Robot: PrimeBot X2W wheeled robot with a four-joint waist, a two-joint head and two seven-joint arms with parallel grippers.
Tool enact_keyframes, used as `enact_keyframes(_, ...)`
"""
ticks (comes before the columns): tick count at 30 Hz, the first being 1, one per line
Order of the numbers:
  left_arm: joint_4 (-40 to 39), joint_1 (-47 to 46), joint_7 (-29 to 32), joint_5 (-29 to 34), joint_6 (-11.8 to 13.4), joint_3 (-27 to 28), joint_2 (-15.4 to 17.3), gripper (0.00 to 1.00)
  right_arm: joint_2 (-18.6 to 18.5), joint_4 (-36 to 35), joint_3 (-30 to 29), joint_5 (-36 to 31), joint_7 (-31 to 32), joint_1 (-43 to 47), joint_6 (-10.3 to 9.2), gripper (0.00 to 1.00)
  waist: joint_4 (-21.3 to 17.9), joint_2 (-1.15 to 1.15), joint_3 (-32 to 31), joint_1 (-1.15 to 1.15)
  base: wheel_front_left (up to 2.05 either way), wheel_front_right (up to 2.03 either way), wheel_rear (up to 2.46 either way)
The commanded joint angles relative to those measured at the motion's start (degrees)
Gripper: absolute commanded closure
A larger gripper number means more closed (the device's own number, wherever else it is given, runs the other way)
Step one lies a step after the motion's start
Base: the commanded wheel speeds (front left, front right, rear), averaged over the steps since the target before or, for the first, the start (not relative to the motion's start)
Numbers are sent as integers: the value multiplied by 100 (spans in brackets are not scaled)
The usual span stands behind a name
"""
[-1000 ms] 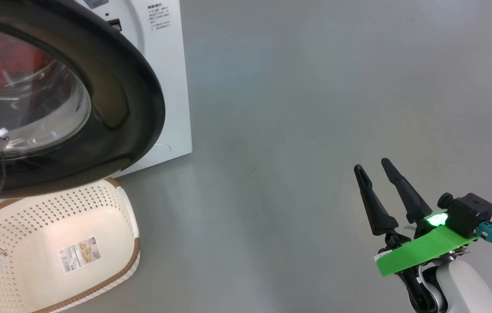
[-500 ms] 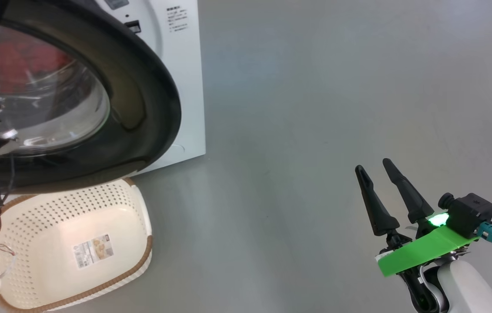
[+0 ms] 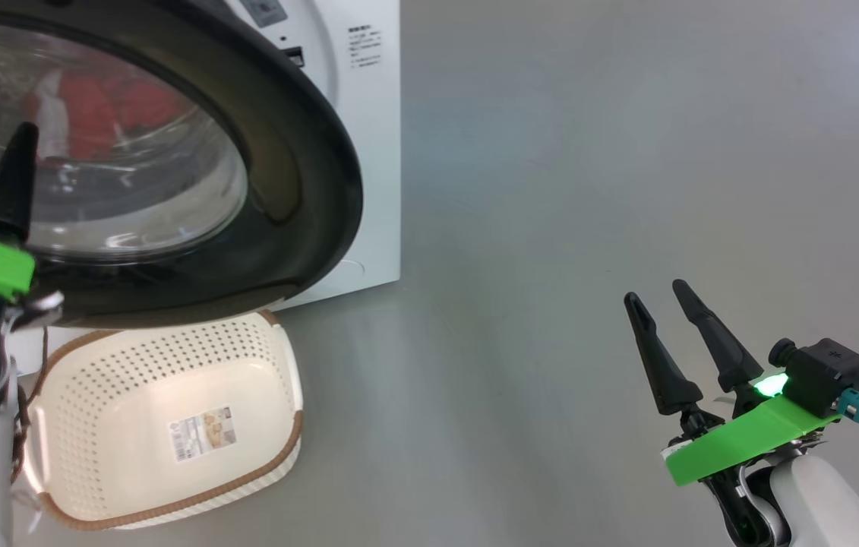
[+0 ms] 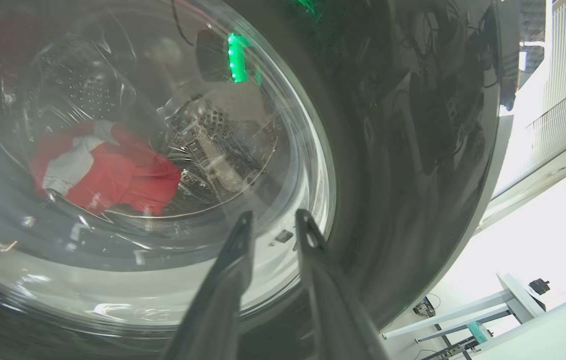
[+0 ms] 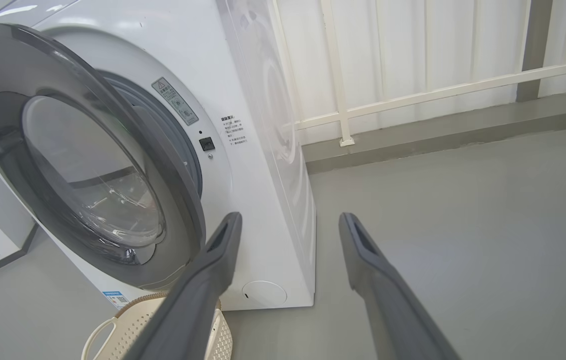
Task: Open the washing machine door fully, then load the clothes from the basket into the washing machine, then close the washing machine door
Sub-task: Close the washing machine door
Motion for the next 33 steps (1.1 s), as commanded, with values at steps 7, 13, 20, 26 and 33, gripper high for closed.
enact_keyframes(7, -683, 608, -450, 464, -165, 14, 428, 0, -130, -104, 138, 0, -27, 98, 9, 0, 328, 0, -166, 0, 0, 0, 0)
enact_keyframes(13, -1126, 1169, -824, 746, -168, -71, 425, 0, -199, -95, 130, 11, -27, 131, 9, 0, 602, 0, -274, 0, 0, 0, 0)
enact_keyframes(20, -1641, 1801, -1271, 1080, -50, -85, 380, 0, -241, -106, 107, 12, -27, 167, 9, 0, 939, 0, -305, 0, 0, 0, 0)
enact_keyframes(26, -2122, 2451, -1922, 1957, 191, -294, 435, 0, -256, -121, 45, 4, -27, 177, 9, 0, 1172, 0, -304, 0, 0, 0, 0)
enact_keyframes(33, -2235, 3068, -2444, 2524, 419, -403, 362, 0, -272, -113, 30, 2, -27, 194, 9, 0, 1300, 0, -369, 0, 0, 0, 0)
